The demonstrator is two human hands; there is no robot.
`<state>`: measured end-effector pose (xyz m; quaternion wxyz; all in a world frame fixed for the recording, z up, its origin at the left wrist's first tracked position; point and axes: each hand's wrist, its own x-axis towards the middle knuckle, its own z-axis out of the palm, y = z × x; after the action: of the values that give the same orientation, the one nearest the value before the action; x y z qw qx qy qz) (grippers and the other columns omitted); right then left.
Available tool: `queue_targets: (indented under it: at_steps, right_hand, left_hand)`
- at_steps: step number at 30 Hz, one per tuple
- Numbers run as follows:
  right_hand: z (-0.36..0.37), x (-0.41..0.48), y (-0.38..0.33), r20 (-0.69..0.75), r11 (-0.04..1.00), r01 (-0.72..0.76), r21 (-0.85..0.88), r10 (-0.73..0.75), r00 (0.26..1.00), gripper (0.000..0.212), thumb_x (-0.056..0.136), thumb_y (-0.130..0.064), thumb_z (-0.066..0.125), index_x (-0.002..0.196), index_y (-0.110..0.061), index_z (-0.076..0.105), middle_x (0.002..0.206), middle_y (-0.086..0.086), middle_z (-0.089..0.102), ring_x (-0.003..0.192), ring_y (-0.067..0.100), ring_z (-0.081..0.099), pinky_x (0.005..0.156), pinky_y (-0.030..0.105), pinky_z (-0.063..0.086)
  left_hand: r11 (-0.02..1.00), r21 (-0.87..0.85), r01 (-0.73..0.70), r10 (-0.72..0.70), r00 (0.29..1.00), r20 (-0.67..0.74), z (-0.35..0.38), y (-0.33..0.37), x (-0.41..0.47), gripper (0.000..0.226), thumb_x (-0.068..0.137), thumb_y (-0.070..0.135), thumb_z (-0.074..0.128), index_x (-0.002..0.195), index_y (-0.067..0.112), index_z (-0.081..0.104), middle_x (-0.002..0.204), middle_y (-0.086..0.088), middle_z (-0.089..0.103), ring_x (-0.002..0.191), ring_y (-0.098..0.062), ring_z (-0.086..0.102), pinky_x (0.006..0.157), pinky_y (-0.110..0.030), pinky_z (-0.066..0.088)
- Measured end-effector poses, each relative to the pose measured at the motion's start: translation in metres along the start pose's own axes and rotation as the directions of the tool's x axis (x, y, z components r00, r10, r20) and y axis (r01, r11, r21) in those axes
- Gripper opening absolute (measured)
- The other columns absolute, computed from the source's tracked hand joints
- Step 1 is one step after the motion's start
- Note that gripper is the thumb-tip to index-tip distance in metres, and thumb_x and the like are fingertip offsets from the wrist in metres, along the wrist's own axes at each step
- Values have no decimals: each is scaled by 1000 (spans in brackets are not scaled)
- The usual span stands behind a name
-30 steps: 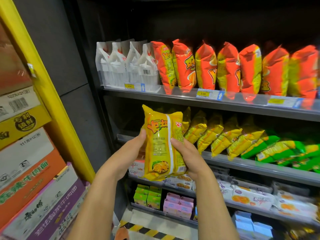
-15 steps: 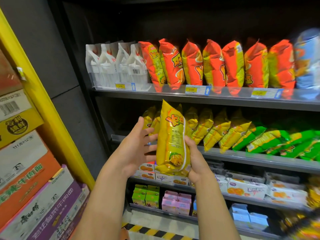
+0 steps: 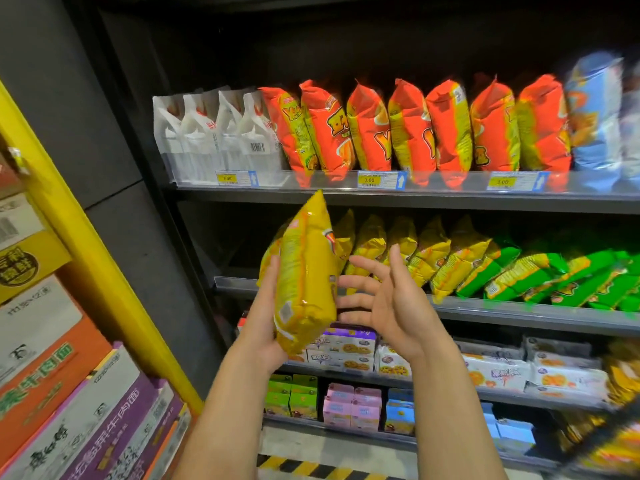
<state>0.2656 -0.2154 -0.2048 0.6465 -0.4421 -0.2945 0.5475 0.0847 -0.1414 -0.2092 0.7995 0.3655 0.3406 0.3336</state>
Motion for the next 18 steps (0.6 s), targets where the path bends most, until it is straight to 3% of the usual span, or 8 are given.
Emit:
queue_targets:
  at_steps: [3, 5, 10, 14, 16, 18]
  right_hand:
    - [-1, 0, 2, 32, 1000, 23, 12, -23, 999, 82, 87, -74, 35, 137, -14, 59, 114, 17, 77, 87, 29, 74, 70, 41, 61]
    - [0, 0, 4, 45, 999, 31, -17, -31, 999, 83, 86, -74, 36, 137, -13, 59, 113, 15, 77, 89, 27, 73, 72, 40, 61]
    - [2, 1, 5, 35, 994, 45, -101, -42, 999, 82, 84, -74, 41, 137, -14, 60, 113, 9, 78, 97, 26, 76, 82, 46, 61]
    - [8, -7, 2, 96, 970, 79, -230, -58, 994, 58, 90, -66, 48, 133, -29, 62, 122, -3, 78, 115, 16, 74, 99, 42, 59]
    - [11, -11, 1, 124, 940, 124, -318, -88, 988, 48, 96, -52, 56, 137, -28, 62, 125, -6, 76, 117, 14, 73, 102, 40, 58]
    - [10, -13, 2, 106, 908, 177, -379, -148, 983, 43, 96, -41, 68, 137, -26, 62, 126, -6, 76, 117, 15, 72, 104, 45, 57]
  left_hand:
    - [988, -152, -11, 11, 1000, -2, -3, -6, 1, 74, 93, 74, 48, 141, 19, 62, 112, -14, 79, 90, -27, 79, 70, -37, 63]
    - [988, -156, -18, 19, 1000, 2, -3, -7, 2, 73, 94, 74, 47, 139, 19, 63, 109, -14, 79, 84, -25, 79, 65, -35, 63]
    - [998, 23, -53, 52, 999, 9, 0, -2, 2, 77, 91, 78, 45, 145, 25, 60, 135, -13, 71, 123, -33, 70, 108, -53, 51]
    - [908, 351, -228, 256, 966, -35, 9, 0, -2, 81, 79, 79, 58, 147, 35, 52, 131, 4, 73, 114, -17, 75, 103, -50, 57]
    - [805, 501, -319, 379, 925, -18, 13, -1, -4, 67, 79, 75, 58, 136, 42, 49, 129, 11, 72, 109, -7, 74, 98, -44, 60]
    - [726, 582, -366, 422, 906, 43, 15, -1, -7, 57, 82, 74, 59, 131, 49, 47, 126, 19, 71, 113, -6, 72, 101, -46, 58]
